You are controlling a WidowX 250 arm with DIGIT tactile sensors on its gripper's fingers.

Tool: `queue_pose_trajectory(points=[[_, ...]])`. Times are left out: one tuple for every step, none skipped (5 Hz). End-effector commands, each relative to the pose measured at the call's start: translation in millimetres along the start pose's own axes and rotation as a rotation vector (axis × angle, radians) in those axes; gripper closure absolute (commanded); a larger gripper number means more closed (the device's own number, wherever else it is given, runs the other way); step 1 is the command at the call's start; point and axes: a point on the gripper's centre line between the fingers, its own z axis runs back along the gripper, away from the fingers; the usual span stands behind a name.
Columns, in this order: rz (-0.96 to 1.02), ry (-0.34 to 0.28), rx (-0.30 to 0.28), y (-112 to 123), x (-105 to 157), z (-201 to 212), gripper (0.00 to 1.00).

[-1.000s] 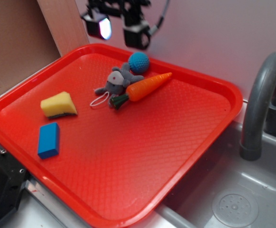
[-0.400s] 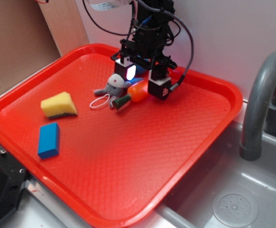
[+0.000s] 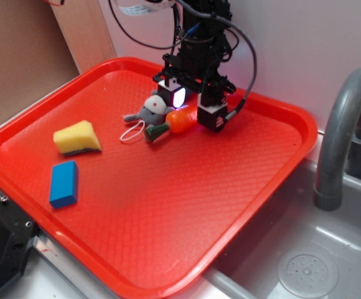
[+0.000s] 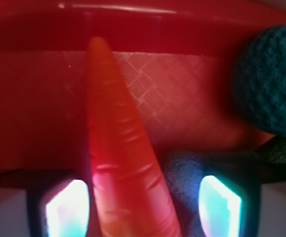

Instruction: Grab the carrot.

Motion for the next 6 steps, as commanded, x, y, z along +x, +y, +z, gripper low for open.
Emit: queue_pose_trajectory(points=[[-0.043, -0.03, 0.041, -8.9, -23.1, -4.9, 1.0], [-0.045, -0.028, 0.075, -1.2, -29.2, 8.1, 1.0], [0.084, -0.062, -0.042, 19.8, -35.3, 54.6, 1.0], [0.129, -0.069, -0.166, 50.0, -53.0, 97.8, 1.0], [0.186, -0.13, -0.208, 76.9, -83.3, 140.2, 1.0], [0.167, -0.179, -0.249, 86.9, -110.2, 157.8, 1.0]])
